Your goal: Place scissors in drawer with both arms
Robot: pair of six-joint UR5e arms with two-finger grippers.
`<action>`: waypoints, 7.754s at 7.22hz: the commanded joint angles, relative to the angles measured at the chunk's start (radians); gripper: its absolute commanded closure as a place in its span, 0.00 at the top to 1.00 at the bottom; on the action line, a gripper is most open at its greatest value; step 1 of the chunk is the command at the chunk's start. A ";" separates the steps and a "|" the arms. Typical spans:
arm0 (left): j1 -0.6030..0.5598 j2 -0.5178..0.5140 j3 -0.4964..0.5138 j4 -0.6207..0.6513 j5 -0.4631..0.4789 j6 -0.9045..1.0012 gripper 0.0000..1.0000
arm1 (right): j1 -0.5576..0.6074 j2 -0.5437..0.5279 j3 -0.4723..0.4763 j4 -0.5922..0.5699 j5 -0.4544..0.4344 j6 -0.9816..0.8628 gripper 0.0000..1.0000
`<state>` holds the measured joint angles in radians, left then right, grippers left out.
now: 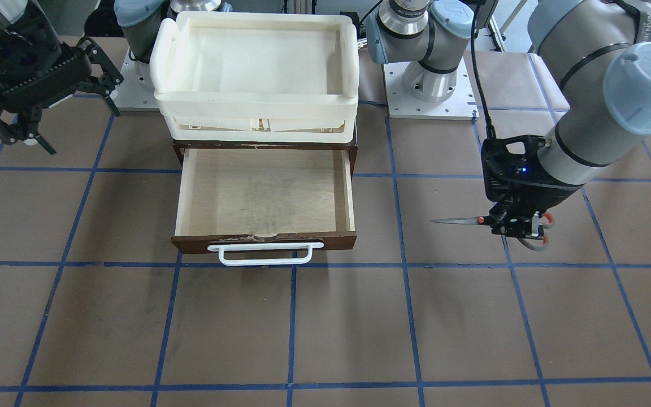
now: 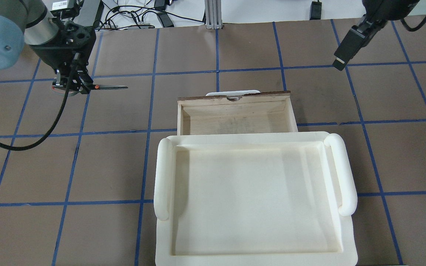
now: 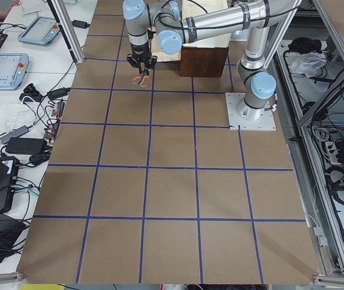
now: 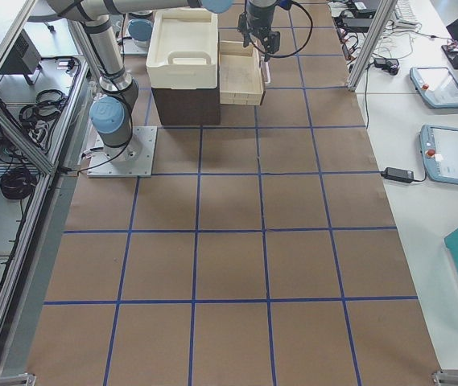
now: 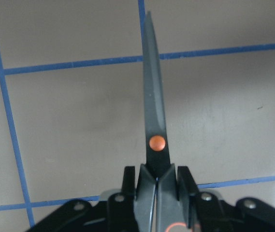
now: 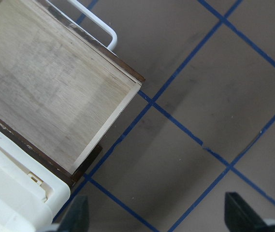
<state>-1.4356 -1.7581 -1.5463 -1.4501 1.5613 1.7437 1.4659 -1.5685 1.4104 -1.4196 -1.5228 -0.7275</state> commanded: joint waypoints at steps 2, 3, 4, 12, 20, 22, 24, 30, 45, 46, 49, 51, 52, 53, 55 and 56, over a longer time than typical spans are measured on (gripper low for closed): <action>-0.184 0.003 0.000 -0.003 -0.041 -0.248 0.00 | 0.001 -0.082 0.065 0.018 -0.016 0.569 1.00; -0.240 0.002 0.000 -0.003 -0.065 -0.360 0.00 | 0.040 -0.090 0.077 0.021 -0.017 0.668 1.00; -0.299 -0.007 0.000 0.007 -0.060 -0.451 0.00 | 0.068 -0.087 0.079 0.025 -0.019 0.686 1.00; -0.534 -0.095 -0.018 0.080 -0.070 -0.716 0.00 | 0.113 -0.084 0.087 0.025 -0.017 0.741 1.00; -0.579 -0.164 -0.031 0.154 -0.069 -0.753 0.00 | 0.114 -0.084 0.094 0.024 -0.019 0.741 1.00; -0.591 -0.170 -0.047 0.157 -0.063 -0.747 0.00 | 0.114 -0.084 0.094 0.022 -0.020 0.741 1.00; -0.594 -0.175 -0.051 0.162 -0.064 -0.753 0.44 | 0.114 -0.082 0.094 0.010 -0.019 0.740 1.00; -0.579 -0.094 -0.008 0.173 -0.060 -0.765 0.56 | 0.113 -0.079 0.094 -0.027 -0.014 0.723 1.00; -0.088 0.241 0.031 -0.208 0.000 -1.687 1.00 | 0.109 -0.078 0.098 -0.024 -0.004 0.729 1.00; -0.065 0.239 0.029 -0.205 -0.048 -1.688 1.00 | 0.109 -0.077 0.101 -0.019 -0.011 0.726 1.00; -0.066 0.229 0.017 -0.196 -0.053 -1.693 1.00 | 0.097 -0.074 0.137 -0.025 -0.014 0.738 1.00; -0.066 0.241 0.015 -0.197 -0.050 -1.692 1.00 | 0.097 -0.076 0.136 -0.028 -0.028 0.726 1.00; -0.065 0.243 0.012 -0.199 -0.049 -1.692 1.00 | 0.097 -0.077 0.127 -0.025 -0.048 0.734 1.00; -0.066 0.241 0.012 -0.199 -0.032 -1.692 1.00 | 0.099 -0.084 0.108 -0.057 -0.051 0.740 1.00; -0.063 0.241 0.012 -0.197 0.013 -1.693 1.00 | 0.102 -0.076 0.082 -0.068 -0.033 0.746 1.00; -0.066 0.243 0.014 -0.188 0.010 -1.705 1.00 | 0.102 -0.076 0.082 -0.065 -0.043 0.744 1.00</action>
<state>-1.5005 -1.5164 -1.5337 -1.6453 1.5687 0.0478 1.5674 -1.6474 1.4991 -1.4833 -1.5631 0.0157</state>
